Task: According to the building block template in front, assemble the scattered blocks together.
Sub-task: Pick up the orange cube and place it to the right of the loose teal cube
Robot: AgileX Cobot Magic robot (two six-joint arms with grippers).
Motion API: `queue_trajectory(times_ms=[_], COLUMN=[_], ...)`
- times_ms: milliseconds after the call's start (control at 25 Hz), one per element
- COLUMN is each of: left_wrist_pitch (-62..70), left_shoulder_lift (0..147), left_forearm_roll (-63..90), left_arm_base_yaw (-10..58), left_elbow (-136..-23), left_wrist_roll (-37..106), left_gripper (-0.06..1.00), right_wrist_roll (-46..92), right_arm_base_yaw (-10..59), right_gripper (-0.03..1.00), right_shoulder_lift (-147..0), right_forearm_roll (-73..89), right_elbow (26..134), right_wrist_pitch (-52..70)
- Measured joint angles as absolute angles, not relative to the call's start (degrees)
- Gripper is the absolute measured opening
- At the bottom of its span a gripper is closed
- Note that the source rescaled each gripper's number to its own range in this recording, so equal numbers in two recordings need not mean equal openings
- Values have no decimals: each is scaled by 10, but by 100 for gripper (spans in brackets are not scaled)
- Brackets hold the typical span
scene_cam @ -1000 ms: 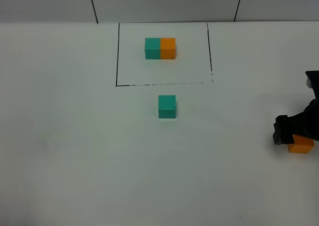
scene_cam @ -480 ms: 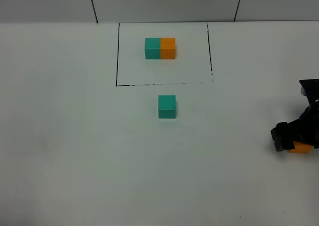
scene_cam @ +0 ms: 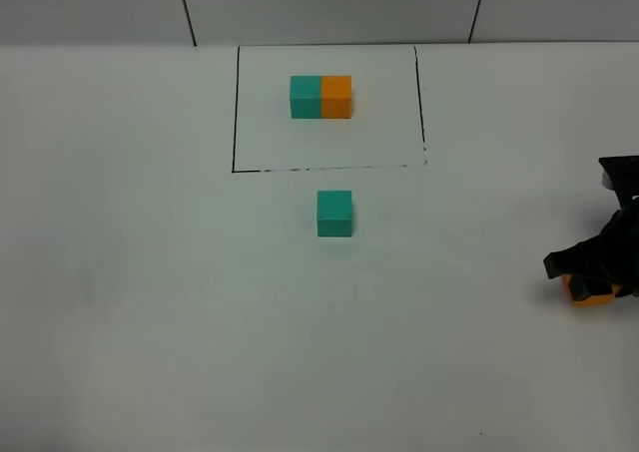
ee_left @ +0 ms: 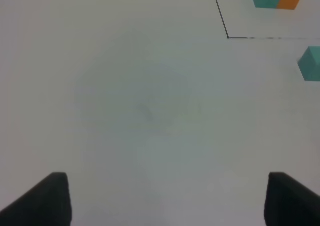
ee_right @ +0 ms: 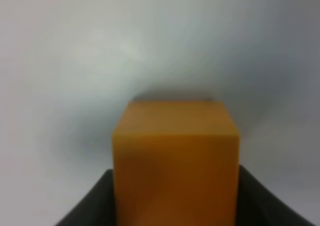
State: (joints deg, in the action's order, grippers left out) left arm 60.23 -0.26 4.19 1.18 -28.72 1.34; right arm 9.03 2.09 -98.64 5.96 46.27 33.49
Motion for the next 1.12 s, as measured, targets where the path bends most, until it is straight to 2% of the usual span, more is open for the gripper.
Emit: queue_trajectory(times_ms=[160,320,600,1120], left_wrist_pitch=[602,602,602,602], left_shoulder_lift=[-3,-3,-3,-3], left_forearm_roll=[42,42,42,42], left_arm_base_yaw=[12,12,12,12], left_elbow=[-287,-287,-287,-287], left_wrist_roll=[13,13,13,13], left_gripper=[66,66,66,66], right_wrist_roll=[204,357,503,611], right_arm_base_yaw=[52,132,239,287], right_gripper=[0,0,0,0], right_shoulder_lift=[-986,-990,-1085,-1238], right_forearm_roll=[34,6,-44,0], right_elbow=[533,614,766,960], right_wrist_pitch=[423,490,560,613])
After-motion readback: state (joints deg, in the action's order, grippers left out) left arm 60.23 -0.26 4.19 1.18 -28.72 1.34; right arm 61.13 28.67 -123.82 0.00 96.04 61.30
